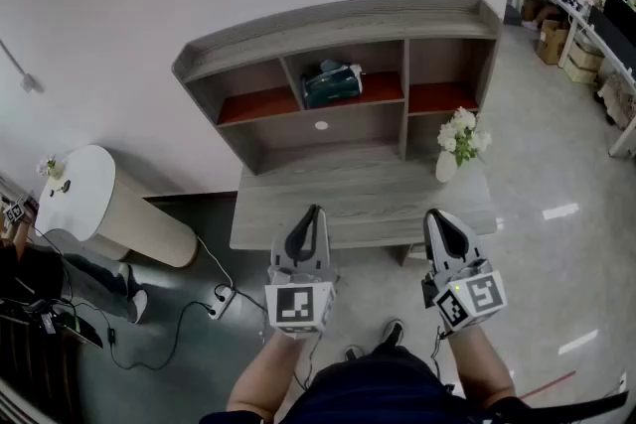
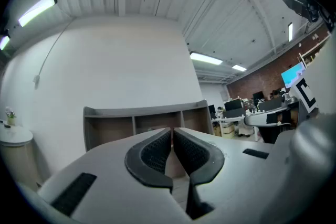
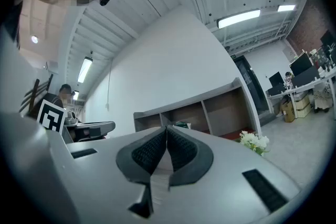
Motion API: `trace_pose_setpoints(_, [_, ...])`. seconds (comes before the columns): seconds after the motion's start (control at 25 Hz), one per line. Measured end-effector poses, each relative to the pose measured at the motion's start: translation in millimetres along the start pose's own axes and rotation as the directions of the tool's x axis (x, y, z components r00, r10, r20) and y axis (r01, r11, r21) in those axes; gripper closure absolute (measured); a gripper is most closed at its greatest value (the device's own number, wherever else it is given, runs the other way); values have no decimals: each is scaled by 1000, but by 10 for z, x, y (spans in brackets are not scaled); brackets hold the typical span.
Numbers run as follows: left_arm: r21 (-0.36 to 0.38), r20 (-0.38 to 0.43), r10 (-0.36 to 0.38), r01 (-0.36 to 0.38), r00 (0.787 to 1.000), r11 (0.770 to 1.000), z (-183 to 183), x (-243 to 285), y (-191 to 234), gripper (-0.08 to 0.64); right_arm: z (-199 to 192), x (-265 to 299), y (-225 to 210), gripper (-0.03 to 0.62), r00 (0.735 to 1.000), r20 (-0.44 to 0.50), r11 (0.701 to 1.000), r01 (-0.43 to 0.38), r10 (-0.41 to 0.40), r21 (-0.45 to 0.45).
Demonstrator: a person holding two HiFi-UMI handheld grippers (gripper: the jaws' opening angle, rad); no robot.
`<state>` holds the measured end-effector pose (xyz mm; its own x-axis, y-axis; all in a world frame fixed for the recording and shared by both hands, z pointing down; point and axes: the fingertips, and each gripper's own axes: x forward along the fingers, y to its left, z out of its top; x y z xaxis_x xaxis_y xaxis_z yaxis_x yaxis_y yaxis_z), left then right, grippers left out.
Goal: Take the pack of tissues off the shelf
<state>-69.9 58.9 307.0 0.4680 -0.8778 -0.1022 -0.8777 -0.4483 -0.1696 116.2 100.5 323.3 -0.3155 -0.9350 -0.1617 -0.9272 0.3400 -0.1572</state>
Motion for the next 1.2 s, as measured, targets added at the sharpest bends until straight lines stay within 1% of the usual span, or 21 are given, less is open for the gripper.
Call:
trace_pose_setpoints(0.16, [-36,-27,-22,21,999,999,-75,-366,79,531,-39,-167,290,580,1000,-27,1000,7,-7,-21])
trace_pose_setpoints(0.32, [-115,-34,-23,19,999,993,-148,-674,147,531,-79,-333,558,578,999,-53,999,7,-10,-43])
trace_pose_setpoints(0.48, [-153,-39,-19,13,999,988,-188,-842,63,531,-127,-503,667,580,997,-71,1000,0,-2,-27])
trace_pose_setpoints(0.56, [-145,-36,-13,7,999,989,-157,-877,-19,531,-139,-539,650,580,997,-72,1000,-19,17,-21])
trace_pose_setpoints(0.72, [-120,-35,24,-28,999,992,-46,-842,-140,531,-132,-520,574,580,994,-81,997,-74,74,-5])
trace_pose_setpoints(0.84, [-107,-27,40,-43,999,993,30,-717,-247,531,-50,-486,482,580,991,-71,993,-112,110,-23])
trace_pose_setpoints(1.0, [-97,-25,46,-48,999,994,107,-533,-373,531,11,-441,286,580,990,-54,991,-130,131,13])
trace_pose_setpoints(1.12, [-116,-37,73,-77,997,990,129,-416,-415,531,81,-408,151,580,988,-53,989,-149,148,-7])
trace_pose_setpoints(1.2, [-110,-35,91,-94,995,989,153,-355,-474,531,124,-387,28,580,986,-51,987,-157,156,-20])
